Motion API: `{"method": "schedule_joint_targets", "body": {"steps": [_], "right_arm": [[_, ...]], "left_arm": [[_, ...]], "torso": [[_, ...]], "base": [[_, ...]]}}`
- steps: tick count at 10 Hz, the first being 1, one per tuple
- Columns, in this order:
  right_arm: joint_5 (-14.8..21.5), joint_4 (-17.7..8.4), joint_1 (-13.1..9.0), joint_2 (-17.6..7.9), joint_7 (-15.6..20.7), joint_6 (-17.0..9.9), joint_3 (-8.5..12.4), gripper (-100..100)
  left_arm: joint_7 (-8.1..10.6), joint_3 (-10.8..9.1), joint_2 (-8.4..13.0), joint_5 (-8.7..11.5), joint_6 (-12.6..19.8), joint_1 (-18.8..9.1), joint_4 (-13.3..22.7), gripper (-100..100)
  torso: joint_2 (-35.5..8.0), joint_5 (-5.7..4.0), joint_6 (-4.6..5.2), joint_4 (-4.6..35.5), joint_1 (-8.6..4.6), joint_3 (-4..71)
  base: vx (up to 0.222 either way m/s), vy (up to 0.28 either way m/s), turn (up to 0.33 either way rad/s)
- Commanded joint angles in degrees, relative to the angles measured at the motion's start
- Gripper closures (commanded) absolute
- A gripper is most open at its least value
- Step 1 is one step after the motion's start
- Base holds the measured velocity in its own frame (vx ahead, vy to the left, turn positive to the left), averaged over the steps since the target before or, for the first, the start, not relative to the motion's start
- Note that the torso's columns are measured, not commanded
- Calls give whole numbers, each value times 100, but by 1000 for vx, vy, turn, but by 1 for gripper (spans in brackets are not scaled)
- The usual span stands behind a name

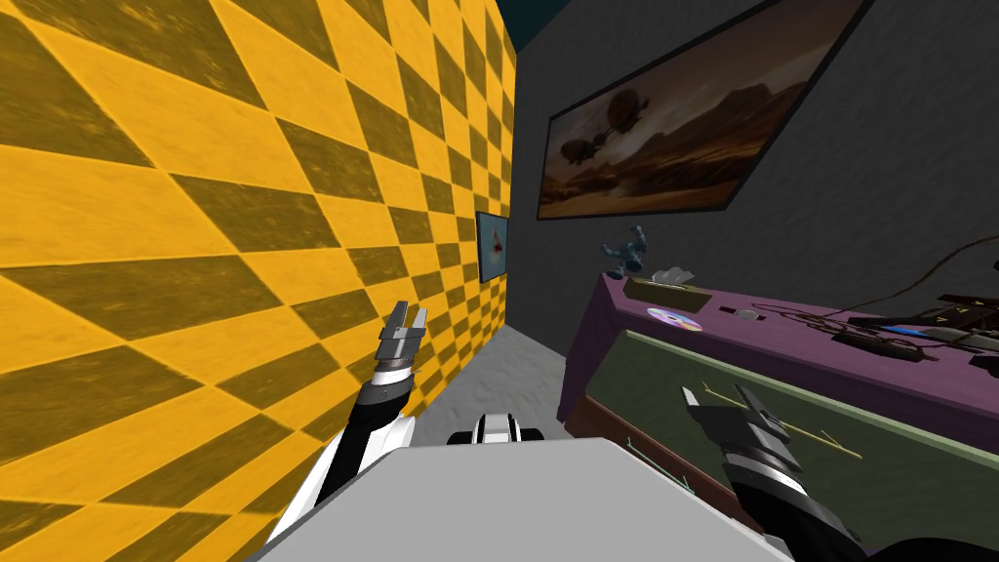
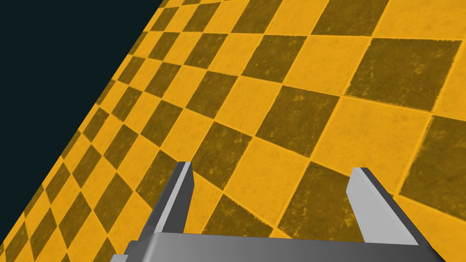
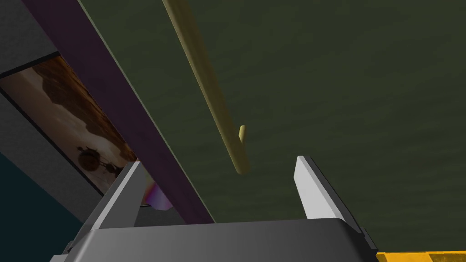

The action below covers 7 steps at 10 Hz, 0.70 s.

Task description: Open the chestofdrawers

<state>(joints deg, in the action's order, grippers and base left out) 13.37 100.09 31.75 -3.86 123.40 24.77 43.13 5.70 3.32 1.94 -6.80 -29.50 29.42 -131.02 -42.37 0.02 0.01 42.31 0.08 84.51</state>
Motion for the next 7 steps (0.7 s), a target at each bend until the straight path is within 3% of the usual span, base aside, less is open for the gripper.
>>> {"method": "schedule_joint_targets", "body": {"steps": [1, 2, 3, 4, 7], "right_arm": [[-8, 30, 8, 119, -22, -16, -3, -100], [-42, 124, 41, 12, -125, -186, 39, -100], [-25, 103, 32, 64, -73, -112, 16, -100], [-28, 114, 34, 55, -88, -140, 19, 100], [-51, 196, 112, 43, -135, -144, -1, 100]], "left_arm": [[0, 0, 0, 0, 0, 0, 0, 0], [0, 0, 0, 0, 0, 0, 0, 0], [0, 0, 0, 0, 0, 0, 0, 0], [0, 0, 0, 0, 0, 0, 0, 0], [0, 1, -1, 0, 0, -1, 0, 0]], "torso": [[2, 0, 0, 0, -1, 1], [5, 0, -1, -1, -5, 3], [25, -3, -2, -6, -18, 15], [16, -5, 0, -6, -12, 11], [-49, 28, 17, 18, 42, -25]], "base": [[0, 0, 0], [63, -32, 35], [40, -23, 13], [5, -4, -1], [-103, 93, -9]]}}
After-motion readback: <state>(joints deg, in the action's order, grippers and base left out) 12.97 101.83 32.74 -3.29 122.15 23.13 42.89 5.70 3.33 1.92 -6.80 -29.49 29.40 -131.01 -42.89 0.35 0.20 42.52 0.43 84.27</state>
